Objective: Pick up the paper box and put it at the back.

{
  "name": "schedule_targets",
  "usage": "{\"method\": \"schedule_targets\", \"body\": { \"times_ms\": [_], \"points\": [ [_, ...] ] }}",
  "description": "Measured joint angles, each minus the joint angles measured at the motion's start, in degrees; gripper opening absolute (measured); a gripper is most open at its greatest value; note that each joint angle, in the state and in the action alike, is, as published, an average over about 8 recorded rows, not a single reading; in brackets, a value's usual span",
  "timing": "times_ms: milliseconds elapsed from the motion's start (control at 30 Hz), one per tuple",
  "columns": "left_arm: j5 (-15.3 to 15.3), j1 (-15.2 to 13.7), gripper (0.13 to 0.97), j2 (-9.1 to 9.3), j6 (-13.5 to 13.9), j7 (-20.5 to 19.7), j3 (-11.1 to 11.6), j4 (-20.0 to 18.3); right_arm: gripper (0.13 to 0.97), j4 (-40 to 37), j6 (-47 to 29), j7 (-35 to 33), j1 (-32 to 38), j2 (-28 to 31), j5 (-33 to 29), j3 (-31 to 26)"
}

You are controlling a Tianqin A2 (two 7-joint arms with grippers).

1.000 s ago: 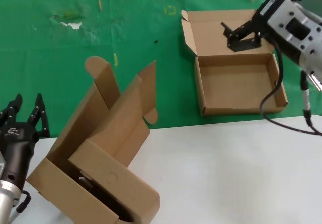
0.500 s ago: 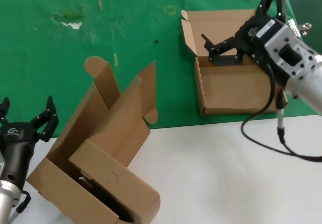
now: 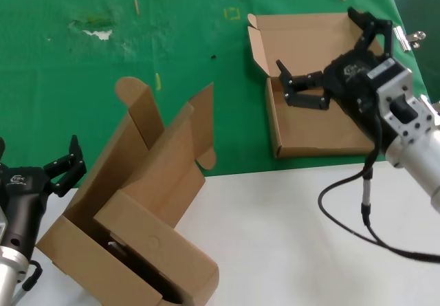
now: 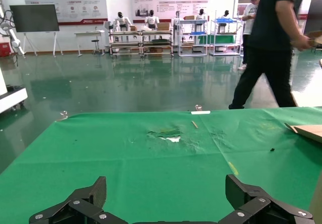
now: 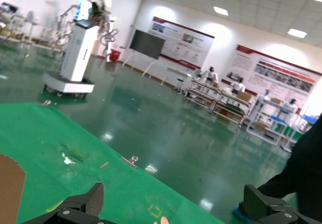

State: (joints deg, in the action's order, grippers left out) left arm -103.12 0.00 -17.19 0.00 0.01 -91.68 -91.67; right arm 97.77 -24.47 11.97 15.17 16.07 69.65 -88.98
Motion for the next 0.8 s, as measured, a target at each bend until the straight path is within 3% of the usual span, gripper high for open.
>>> {"method": "schedule_targets", "body": {
  "times_ms": [400, 800],
  "points": [
    [0.0, 0.0, 0.854, 0.00, 0.0, 0.0, 0.0, 0.0, 0.959, -2.5, 10.0, -4.9, -6.2, 0.5, 13.7, -1.1],
    [0.0, 0.0, 0.946, 0.00, 0.0, 0.0, 0.0, 0.0, 0.961, -5.0, 19.9, -9.7, -12.3, 0.9, 27.2, -2.2]
  ]
}}
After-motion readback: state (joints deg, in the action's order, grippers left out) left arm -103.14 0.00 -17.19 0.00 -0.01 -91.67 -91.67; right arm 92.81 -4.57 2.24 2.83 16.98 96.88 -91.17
